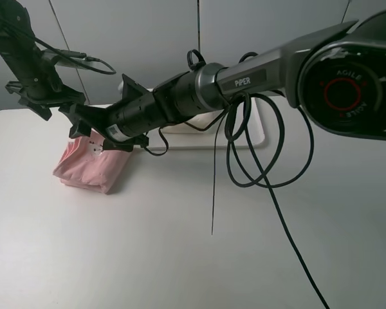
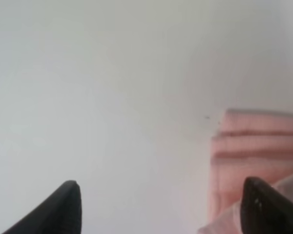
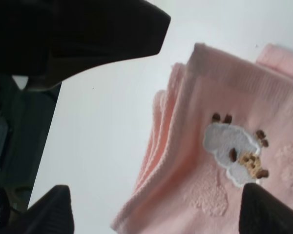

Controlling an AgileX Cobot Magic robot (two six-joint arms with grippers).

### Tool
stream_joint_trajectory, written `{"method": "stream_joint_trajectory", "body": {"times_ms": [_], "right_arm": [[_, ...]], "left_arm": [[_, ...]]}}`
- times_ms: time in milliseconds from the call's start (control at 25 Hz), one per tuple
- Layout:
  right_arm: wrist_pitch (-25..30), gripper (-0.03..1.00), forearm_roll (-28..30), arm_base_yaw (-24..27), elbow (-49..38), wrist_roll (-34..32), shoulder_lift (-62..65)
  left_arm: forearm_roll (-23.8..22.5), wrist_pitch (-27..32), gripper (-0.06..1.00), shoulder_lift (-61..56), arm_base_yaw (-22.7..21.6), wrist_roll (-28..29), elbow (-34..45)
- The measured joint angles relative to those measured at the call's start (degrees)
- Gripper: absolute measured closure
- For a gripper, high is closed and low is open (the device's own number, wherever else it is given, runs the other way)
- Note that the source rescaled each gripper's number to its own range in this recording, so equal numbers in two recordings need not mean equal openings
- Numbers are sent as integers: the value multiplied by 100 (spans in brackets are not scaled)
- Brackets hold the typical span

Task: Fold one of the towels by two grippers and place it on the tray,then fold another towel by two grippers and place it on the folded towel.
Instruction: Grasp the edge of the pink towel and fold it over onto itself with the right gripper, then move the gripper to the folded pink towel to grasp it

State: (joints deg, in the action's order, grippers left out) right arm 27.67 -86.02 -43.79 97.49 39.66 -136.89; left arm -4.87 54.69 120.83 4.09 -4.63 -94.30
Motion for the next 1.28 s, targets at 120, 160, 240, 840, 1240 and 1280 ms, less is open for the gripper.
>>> {"method": "stream_joint_trajectory", "body": {"times_ms": [120, 160, 240, 840, 1240, 1280], "right_arm": [[226, 22, 516, 158, 18, -527, 53], [269, 22, 745, 206, 18, -768, 53], [386, 22, 1196, 323, 18, -1344, 39], [704, 22, 1468, 385, 27, -2112, -519], [451, 30, 660, 340, 46, -1713, -690], [451, 31, 547, 328, 46, -1669, -714]], "left_arm": [[113, 107, 9, 0, -63, -4, -191], [158, 165, 9, 0, -87, -55, -216], [281, 298, 9, 0, -113, -181, -238], [986, 496, 9, 0, -113, -744, -238], [996, 496, 9, 0, -113, -755, -241], [1008, 496, 9, 0, -113, -755, -241]]}}
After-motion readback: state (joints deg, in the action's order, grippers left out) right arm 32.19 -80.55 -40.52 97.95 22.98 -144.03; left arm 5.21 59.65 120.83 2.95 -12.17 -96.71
